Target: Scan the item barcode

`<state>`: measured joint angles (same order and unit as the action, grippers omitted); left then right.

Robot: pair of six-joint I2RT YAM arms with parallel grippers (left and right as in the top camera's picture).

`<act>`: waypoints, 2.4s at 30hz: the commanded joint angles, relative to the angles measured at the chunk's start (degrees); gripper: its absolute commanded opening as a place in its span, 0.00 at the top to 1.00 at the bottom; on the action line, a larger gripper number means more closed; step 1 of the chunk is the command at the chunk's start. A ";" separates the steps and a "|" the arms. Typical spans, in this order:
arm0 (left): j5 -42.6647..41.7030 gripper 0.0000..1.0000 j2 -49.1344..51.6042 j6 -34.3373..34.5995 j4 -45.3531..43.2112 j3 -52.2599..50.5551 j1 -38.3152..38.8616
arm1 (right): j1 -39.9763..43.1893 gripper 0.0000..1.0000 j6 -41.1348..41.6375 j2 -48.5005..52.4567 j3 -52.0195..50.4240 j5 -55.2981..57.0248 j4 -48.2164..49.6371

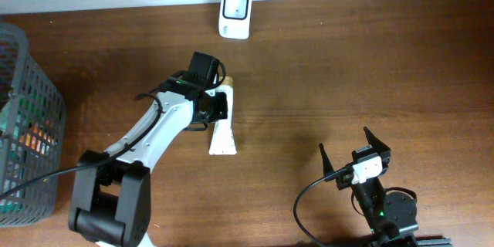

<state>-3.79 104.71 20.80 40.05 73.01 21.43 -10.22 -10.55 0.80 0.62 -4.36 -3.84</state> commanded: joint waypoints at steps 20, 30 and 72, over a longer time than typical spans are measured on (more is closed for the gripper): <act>-0.94 1.00 5.79 -2.29 -2.10 -2.93 0.55 | -0.37 0.02 0.07 -0.44 -0.31 0.09 -0.26; -0.87 1.00 1.92 -5.25 -0.17 1.86 0.55 | -0.37 0.02 0.07 -0.44 -0.31 0.09 -0.26; 14.58 1.00 13.99 -13.99 -1.42 1.81 11.85 | -0.37 0.02 0.07 -0.39 -0.31 0.09 -0.26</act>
<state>10.15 113.16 5.87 38.74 76.38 33.65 -10.22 -10.52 0.80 0.62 -4.36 -3.84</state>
